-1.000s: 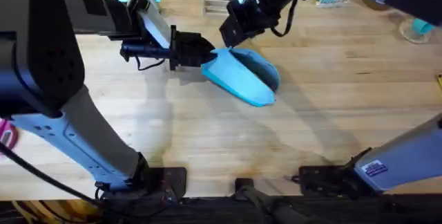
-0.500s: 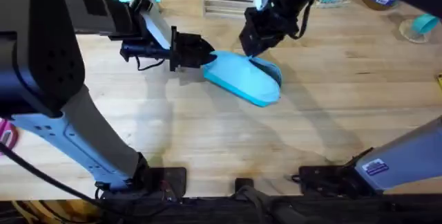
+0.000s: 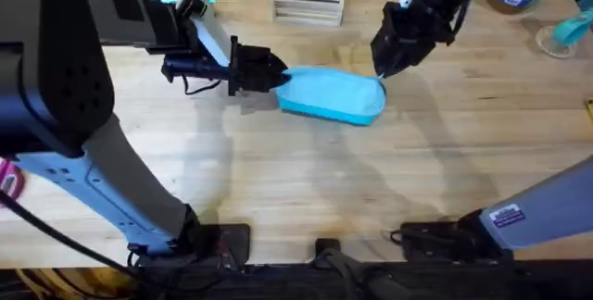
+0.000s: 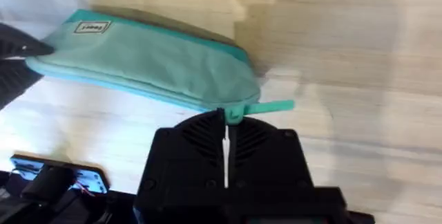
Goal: Unzip the bag, pick up the pens from the table one at a time and place them inside, then zip the bag closed.
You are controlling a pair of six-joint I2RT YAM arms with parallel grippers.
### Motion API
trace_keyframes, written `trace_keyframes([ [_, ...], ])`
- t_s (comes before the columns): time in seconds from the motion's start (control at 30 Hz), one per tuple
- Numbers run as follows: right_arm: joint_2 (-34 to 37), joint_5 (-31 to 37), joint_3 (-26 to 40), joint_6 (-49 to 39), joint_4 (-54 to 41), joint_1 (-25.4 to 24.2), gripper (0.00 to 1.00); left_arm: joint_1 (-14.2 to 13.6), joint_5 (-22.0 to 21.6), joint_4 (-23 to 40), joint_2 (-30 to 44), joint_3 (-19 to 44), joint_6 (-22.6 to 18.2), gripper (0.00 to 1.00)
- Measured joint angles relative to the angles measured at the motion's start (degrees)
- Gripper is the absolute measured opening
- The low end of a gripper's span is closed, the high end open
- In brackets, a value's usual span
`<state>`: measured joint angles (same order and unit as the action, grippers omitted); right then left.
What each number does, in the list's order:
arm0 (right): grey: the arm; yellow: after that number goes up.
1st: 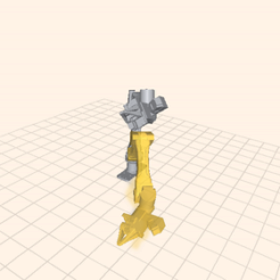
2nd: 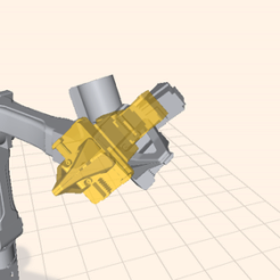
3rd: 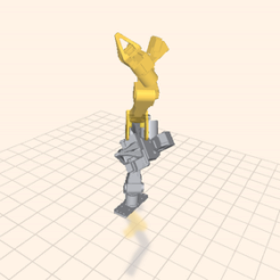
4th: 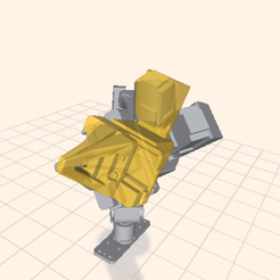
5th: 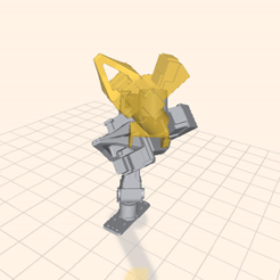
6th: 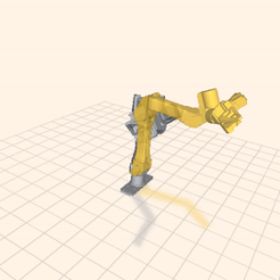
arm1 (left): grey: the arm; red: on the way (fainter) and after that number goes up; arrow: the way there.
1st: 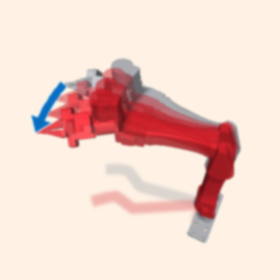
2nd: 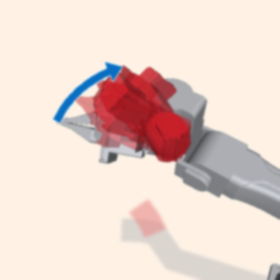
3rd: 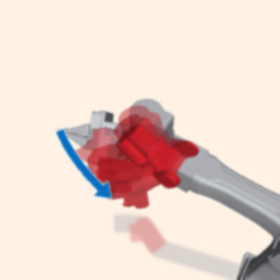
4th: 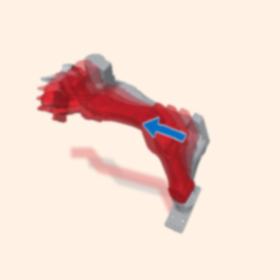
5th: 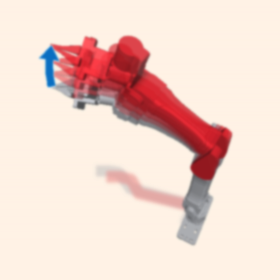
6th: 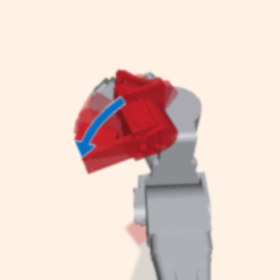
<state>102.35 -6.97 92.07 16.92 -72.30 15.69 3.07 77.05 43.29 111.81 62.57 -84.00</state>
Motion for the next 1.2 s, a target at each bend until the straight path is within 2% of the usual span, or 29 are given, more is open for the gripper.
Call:
trace_keyframes([
  [0.17,-0.77,0.36,-4.12,2.47,-0.06,-0.45,0.033,0.0,-0.34,0.04,0.0,0.0,0.01,0.042],
  [0.43,-1.79,-0.45,-19.83,10.42,9.26,-0.75,0.033,-0.18,-0.36,0.42,0.0,0.0,-0.01,0.042],
  [0.57,-2.56,-2.69,-24.31,14.47,12.28,-0.79,0.033,-0.5,-0.34,0.44,0.0,0.0,-0.01,0.042],
  [0.9,-3.93,-2.85,-25.27,16.77,13.26,-0.93,0.033,-0.52,-0.38,0.39,0.0,0.0,-0.01,0.042],
  [1.1,-8.59,-1.06,-24.64,15.24,12.89,-0.93,0.035,-0.4,-0.45,0.09,0.0,0.0,-0.01,0.042],
  [1.2,-12.08,-0.03,-23.17,13.59,12.95,-0.93,0.16,-0.1,-0.55,-0.02,0.0,0.0,-0.01,0.042],
])
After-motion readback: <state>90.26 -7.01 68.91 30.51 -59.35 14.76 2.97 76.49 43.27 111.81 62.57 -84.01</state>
